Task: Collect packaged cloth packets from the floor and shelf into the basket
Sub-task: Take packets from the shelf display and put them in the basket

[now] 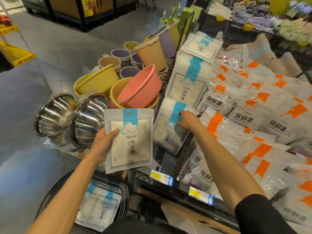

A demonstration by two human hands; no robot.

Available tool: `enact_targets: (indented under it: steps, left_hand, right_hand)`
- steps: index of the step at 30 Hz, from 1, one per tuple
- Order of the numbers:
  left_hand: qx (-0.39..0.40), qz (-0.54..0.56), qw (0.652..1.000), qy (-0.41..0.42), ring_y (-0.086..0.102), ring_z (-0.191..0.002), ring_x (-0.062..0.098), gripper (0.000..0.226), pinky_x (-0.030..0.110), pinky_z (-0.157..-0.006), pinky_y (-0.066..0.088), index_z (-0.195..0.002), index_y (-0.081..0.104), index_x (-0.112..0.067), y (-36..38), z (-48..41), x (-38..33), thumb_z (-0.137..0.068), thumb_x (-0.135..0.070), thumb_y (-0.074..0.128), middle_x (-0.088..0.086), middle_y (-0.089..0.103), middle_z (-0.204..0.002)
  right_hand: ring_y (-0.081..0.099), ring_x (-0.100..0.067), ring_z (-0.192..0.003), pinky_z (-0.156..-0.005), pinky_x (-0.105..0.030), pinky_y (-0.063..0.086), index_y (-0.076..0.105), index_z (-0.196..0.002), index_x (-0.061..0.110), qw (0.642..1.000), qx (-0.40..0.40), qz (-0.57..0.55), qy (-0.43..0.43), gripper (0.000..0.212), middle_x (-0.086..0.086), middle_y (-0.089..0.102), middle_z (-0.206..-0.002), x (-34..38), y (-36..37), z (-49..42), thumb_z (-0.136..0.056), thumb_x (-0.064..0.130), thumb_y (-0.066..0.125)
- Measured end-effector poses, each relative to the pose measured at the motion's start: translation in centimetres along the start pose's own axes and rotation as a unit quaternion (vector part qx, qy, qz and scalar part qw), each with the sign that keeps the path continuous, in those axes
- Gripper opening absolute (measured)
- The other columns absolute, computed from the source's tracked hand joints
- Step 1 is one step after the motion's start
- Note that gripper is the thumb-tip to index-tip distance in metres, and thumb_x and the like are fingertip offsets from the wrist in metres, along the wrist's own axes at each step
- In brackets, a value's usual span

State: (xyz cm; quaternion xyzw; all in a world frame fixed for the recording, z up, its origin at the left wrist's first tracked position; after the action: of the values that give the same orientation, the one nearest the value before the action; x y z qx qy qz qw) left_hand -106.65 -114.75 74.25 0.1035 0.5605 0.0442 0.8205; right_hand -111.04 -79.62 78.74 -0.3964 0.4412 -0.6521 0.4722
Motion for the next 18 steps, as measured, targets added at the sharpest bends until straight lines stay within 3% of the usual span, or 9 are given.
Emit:
enact_targets:
  steps: [2, 5, 7, 11, 14, 18]
  left_hand:
    - [0.012, -0.007, 1.000, 0.011, 0.075, -0.091, 0.022, 0.017, 0.032, -0.067, 0.062, -0.115, 0.064, -0.013, 1.1, 0.4, -0.3, -0.098, -0.010, 0.060, 0.005, 0.078, -0.100]
    - [0.040, -0.013, 0.999, 0.021, 0.072, -0.103, 0.031, 0.026, 0.046, -0.083, 0.059, -0.124, 0.062, -0.011, 2.8, 0.9, -0.4, -0.098, -0.012, 0.061, 0.012, 0.075, -0.112]
    - [0.061, -0.029, 0.997, 0.034, 0.072, -0.102, 0.031, 0.027, 0.048, -0.086, 0.059, -0.125, 0.062, -0.012, 4.2, 1.1, -0.9, -0.098, -0.013, 0.062, 0.012, 0.075, -0.112]
    - [0.096, -0.085, 0.988, 0.090, 0.075, -0.085, 0.014, 0.021, 0.024, -0.064, 0.059, -0.117, 0.065, -0.018, 7.9, 2.0, -2.5, -0.097, -0.011, 0.062, 0.000, 0.078, -0.099]
    - [0.126, -0.134, 0.974, 0.134, 0.073, -0.087, 0.008, 0.018, 0.019, -0.067, 0.054, -0.116, 0.066, -0.018, 10.3, 2.5, -3.4, -0.098, -0.017, 0.063, -0.009, 0.077, -0.095]
    - [0.162, -0.144, 0.962, 0.165, 0.070, -0.087, 0.020, 0.018, 0.035, -0.075, 0.053, -0.115, 0.068, -0.022, 12.8, 3.2, -3.5, -0.098, -0.025, 0.064, 0.004, 0.077, -0.100]
  right_hand:
    - [0.053, -0.036, -0.118, -0.095, -0.044, 0.049, 0.047, -0.140, 0.011, 0.999, -0.005, 0.041, -0.015, 0.058, -0.018, 0.052, -0.133, 0.7, -1.1, 1.4, -0.091, 0.037, 0.065]
    - [0.051, -0.035, -0.122, -0.096, -0.046, 0.047, 0.045, -0.143, 0.014, 0.995, -0.014, 0.087, -0.040, 0.062, -0.016, 0.049, -0.137, 1.9, -2.8, 4.0, -0.091, 0.041, 0.063]
    - [0.050, -0.035, -0.123, -0.096, -0.046, 0.046, 0.043, -0.145, 0.015, 0.993, -0.033, 0.097, -0.053, 0.063, -0.015, 0.047, -0.139, 2.8, -4.3, 5.7, -0.091, 0.042, 0.062]
    - [0.046, -0.035, -0.125, -0.097, -0.048, 0.046, 0.042, -0.145, 0.015, 0.987, -0.071, 0.118, -0.087, 0.063, -0.014, 0.046, -0.140, 4.9, -7.0, 9.1, -0.091, 0.040, 0.063]
    - [0.044, -0.034, -0.129, -0.100, -0.048, 0.043, 0.040, -0.147, 0.017, 0.983, -0.072, 0.126, -0.110, 0.067, -0.013, 0.043, -0.144, 6.3, -7.8, 10.8, -0.090, 0.040, 0.066]
    - [0.049, -0.031, -0.125, -0.095, -0.043, 0.047, 0.039, -0.148, 0.019, 0.987, -0.042, 0.095, -0.120, 0.072, -0.011, 0.047, -0.141, 6.7, -8.4, 12.1, -0.087, 0.039, 0.071]
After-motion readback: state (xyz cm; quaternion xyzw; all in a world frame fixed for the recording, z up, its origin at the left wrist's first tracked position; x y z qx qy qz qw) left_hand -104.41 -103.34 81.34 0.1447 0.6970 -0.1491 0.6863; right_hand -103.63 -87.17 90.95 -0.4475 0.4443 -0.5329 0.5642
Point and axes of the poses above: each hand's wrist, its own z-axis away from the middle knuckle, its own y-axis out of the palm, x = y × z, the point moved 10 cm from there along -z, towards the middle knuckle
